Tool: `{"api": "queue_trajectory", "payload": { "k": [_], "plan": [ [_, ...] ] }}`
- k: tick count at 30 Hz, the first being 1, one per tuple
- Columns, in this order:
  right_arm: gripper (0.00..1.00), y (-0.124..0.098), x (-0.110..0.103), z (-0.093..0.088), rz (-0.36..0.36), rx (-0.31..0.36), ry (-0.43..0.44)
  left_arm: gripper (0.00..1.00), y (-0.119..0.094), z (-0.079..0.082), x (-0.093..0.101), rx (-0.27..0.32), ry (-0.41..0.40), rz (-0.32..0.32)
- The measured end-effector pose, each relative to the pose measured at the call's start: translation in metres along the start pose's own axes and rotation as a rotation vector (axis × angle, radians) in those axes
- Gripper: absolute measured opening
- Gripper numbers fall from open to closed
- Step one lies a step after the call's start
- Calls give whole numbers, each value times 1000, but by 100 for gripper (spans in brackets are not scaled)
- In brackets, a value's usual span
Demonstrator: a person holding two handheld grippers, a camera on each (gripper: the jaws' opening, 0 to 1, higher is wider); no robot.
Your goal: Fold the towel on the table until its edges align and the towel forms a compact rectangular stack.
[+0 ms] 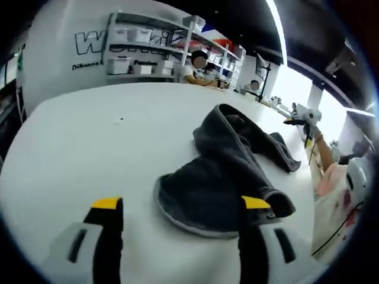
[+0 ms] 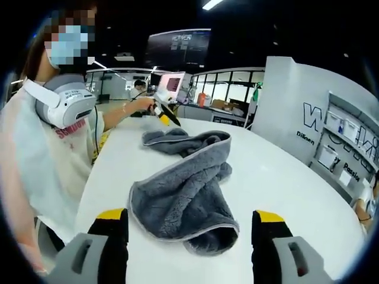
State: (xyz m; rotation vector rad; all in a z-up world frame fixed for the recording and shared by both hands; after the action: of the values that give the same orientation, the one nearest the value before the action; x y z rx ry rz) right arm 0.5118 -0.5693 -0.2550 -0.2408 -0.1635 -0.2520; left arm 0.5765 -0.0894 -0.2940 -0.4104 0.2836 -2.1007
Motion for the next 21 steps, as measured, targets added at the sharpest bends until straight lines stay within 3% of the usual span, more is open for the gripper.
{"api": "queue_trajectory", "payload": {
  "k": [7,21],
  "plan": [
    [88,-2,-4,-4,-3,-3,6,78,10,-9,-5,-27,-20,7],
    [91,-3,-7,-10,-13,-6,9,44,21,-22,-11,-54,-23,-12]
  ]
}}
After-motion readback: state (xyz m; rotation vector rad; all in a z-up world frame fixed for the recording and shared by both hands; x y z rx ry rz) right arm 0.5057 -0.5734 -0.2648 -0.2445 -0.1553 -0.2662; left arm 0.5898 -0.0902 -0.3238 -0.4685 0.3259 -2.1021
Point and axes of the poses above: the point that each gripper's makers call its tool centre point, and the gripper's own axes: y roughly forward along the fingers, x roughly to its right, z roughly out of its top, the point moved 1 cm from there along -y, roughly backward along the fingers, and after that the axes turned 14 degrees about x, right-handed, at the moved point
